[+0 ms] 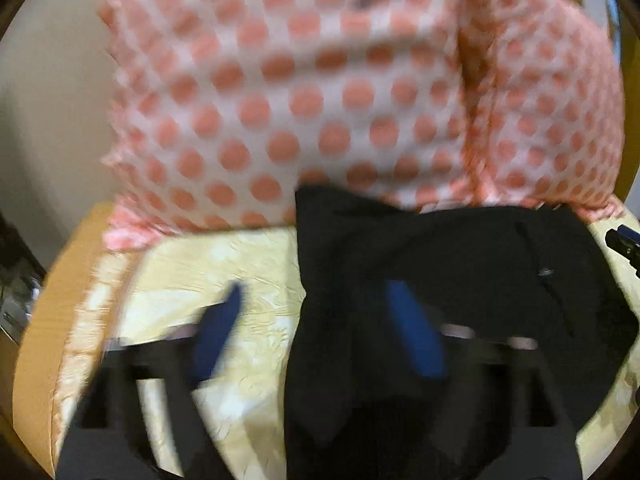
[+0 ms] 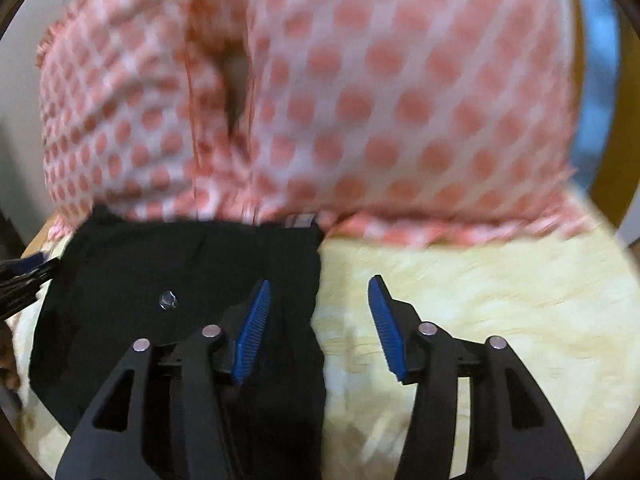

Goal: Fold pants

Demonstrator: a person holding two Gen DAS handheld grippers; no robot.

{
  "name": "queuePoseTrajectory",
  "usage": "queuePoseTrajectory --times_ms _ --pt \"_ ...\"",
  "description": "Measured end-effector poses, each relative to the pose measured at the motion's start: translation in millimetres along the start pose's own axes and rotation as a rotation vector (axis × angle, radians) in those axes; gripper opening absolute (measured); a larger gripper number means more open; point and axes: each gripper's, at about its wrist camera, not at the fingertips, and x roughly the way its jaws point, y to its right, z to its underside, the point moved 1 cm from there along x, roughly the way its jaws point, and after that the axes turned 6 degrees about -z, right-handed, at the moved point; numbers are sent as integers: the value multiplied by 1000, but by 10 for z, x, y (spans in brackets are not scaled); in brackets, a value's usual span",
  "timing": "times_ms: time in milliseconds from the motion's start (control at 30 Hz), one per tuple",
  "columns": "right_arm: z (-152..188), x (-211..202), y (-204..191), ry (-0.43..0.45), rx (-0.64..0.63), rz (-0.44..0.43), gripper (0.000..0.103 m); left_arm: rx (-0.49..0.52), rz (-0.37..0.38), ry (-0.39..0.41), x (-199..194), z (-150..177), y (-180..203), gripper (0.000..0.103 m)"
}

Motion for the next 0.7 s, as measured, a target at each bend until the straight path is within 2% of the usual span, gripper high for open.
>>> queuePoseTrajectory --times_ms 67,133,233,333,400,467,567,633,700 --pt "64 -125 -169 -2 -63 -67 67 -7 72 40 -280 101 62 95" --pt "236 -173 -443 -51 -175 -100 67 21 175 7 -450 233 214 95" --pt "455 -57 -661 -151 -253 -101 67 71 219 -62 -442 410 437 95" --pt "641 82 -636 -258 -231 -81 68 104 212 -174 -253 574 583 95" --pt "682 41 -586 -259 -181 -90 69 109 203 -241 -96 666 608 98" --pt "684 -6 -561 -273 -147 -73 69 117 182 -226 -127 671 632 100" --pt "685 -203 -546 -242 -99 -24 71 62 140 -227 -258 665 535 100" --pt "703 -327 -526 -213 -66 36 90 43 96 -197 -368 676 432 101" --pt "767 -470 -507 -182 -28 46 90 36 35 -171 -538 729 302 101"
